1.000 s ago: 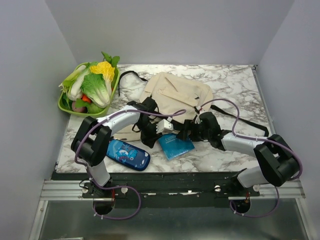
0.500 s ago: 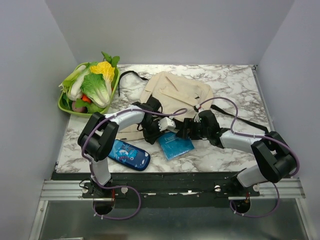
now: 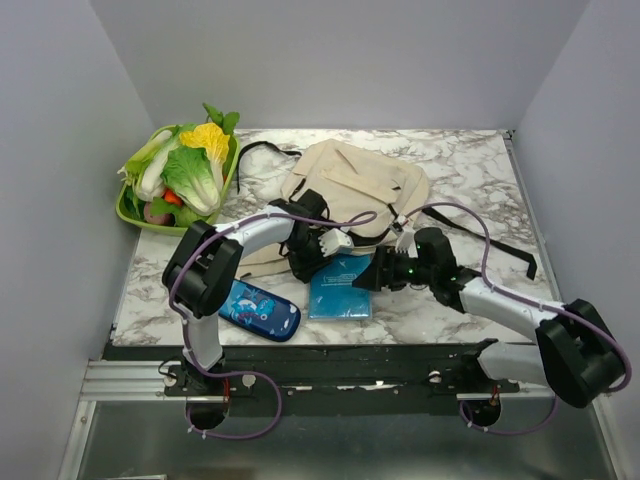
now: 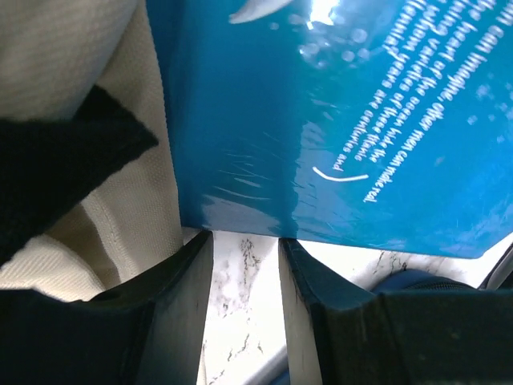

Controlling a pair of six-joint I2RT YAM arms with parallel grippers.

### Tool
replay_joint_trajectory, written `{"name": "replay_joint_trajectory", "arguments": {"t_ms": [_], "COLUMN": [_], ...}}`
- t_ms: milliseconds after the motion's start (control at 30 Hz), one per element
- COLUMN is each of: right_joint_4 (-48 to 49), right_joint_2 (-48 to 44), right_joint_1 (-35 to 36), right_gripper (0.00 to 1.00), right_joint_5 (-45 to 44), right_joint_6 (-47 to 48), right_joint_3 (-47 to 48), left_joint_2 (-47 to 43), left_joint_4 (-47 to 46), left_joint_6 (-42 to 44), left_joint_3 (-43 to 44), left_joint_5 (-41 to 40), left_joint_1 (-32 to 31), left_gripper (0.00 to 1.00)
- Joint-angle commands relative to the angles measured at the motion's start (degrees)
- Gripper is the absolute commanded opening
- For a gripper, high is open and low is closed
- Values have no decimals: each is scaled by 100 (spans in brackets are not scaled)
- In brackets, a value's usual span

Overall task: Pack the student bag
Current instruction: Pick up the book from the center of the board.

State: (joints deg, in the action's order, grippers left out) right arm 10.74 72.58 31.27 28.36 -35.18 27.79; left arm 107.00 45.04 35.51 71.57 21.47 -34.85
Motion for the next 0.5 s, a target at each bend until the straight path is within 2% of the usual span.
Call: {"name": "replay_joint_trajectory", "arguments": {"t_ms": [0,133,267,467], "right_joint_4": [394,175,165,-19], "right_joint_2": [-735,-938,-991,-333], "right_joint_1": [90,90,81,20], "right_gripper": [78,77,77,77], "right_joint_5": [1040,962,462,-320], "right_joint_6": [-235,-323,-402,-332], "right_joint_3": [-212,-555,-863,-907], "left_joint_2": [278,277,269,269], "left_joint_4": [-698,-637,-672,-645], "left_joint_6": [-9,0,9,44], "left_joint_3": [138,191,155,164], "left_joint_5": [67,129,199,147], "left_joint_1": [-180,-276,-347,-444], "left_gripper": [47,47,47,46]}}
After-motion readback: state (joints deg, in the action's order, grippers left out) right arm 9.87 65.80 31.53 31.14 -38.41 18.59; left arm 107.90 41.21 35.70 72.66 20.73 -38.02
